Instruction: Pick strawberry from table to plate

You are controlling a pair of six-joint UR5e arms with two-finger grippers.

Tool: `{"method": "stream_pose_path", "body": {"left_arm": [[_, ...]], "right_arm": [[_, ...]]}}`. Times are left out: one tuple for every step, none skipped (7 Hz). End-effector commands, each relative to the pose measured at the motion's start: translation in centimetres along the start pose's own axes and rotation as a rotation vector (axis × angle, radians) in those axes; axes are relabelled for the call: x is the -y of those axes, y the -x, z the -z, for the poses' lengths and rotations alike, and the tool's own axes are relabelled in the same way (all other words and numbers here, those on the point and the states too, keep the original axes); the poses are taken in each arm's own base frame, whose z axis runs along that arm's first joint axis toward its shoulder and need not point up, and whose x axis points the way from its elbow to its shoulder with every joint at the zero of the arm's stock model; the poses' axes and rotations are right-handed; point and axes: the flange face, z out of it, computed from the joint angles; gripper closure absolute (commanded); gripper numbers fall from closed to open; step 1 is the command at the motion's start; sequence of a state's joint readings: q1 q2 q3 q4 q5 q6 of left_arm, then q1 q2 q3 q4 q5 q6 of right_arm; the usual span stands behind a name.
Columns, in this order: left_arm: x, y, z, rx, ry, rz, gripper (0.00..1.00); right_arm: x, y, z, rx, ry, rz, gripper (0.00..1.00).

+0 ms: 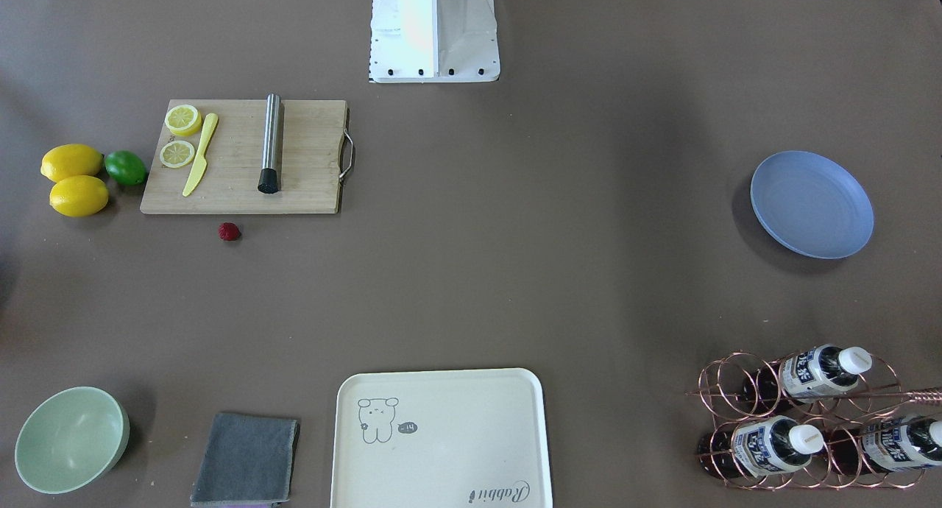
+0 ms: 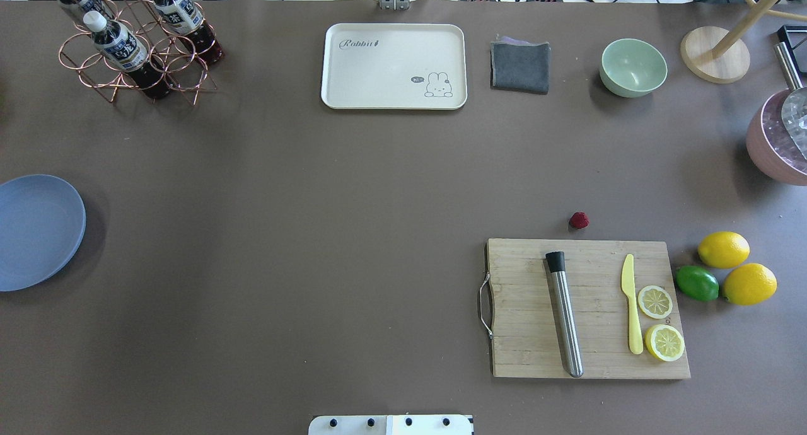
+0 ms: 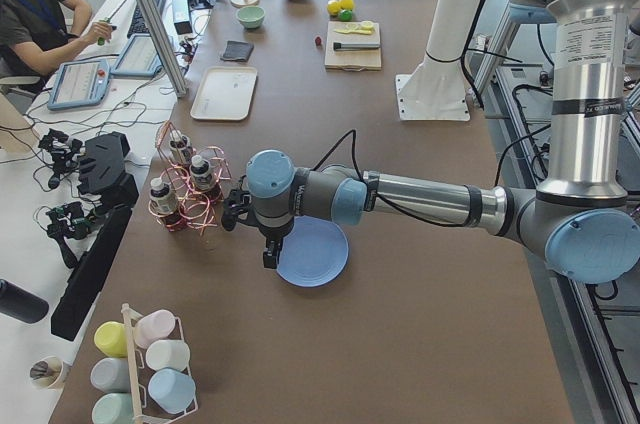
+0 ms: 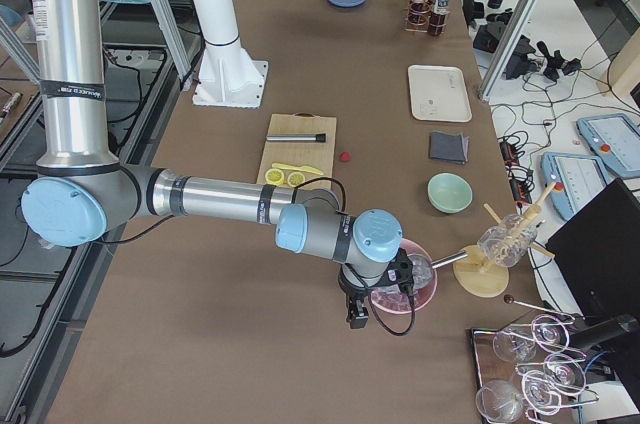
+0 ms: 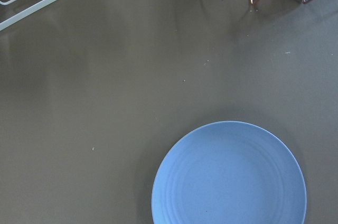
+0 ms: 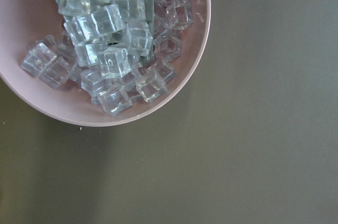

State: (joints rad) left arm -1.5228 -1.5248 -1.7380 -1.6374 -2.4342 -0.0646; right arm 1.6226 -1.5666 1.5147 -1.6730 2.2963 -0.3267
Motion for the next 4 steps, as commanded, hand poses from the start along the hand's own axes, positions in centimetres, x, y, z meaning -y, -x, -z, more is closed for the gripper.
{"method": "stream_pose_path", "body": {"left_arm": [[0.05,-0.28,0.26,-0.001,-0.006,-0.002,0.02],[0.08,-0.47,0.52,-0.001,-0.011,-0.005,0.02],[0.1,-0.54,0.58,-0.001,-0.013,-0.014,0.02],[0.24,-0.74,0.64,-0.002,-0.028,-0.033,0.02]], "right_arm": [[0.18,0.17,0.04,0.001,-0.001,0.003,0.0],[0.11,0.19,-0.03,0.005,-0.002,0.002,0.0],[0.12,0.2,-0.03,0.007,-0.002,0.004,0.0],[0.12,0.2,-0.03,0.007,-0.002,0.002,0.0]]}}
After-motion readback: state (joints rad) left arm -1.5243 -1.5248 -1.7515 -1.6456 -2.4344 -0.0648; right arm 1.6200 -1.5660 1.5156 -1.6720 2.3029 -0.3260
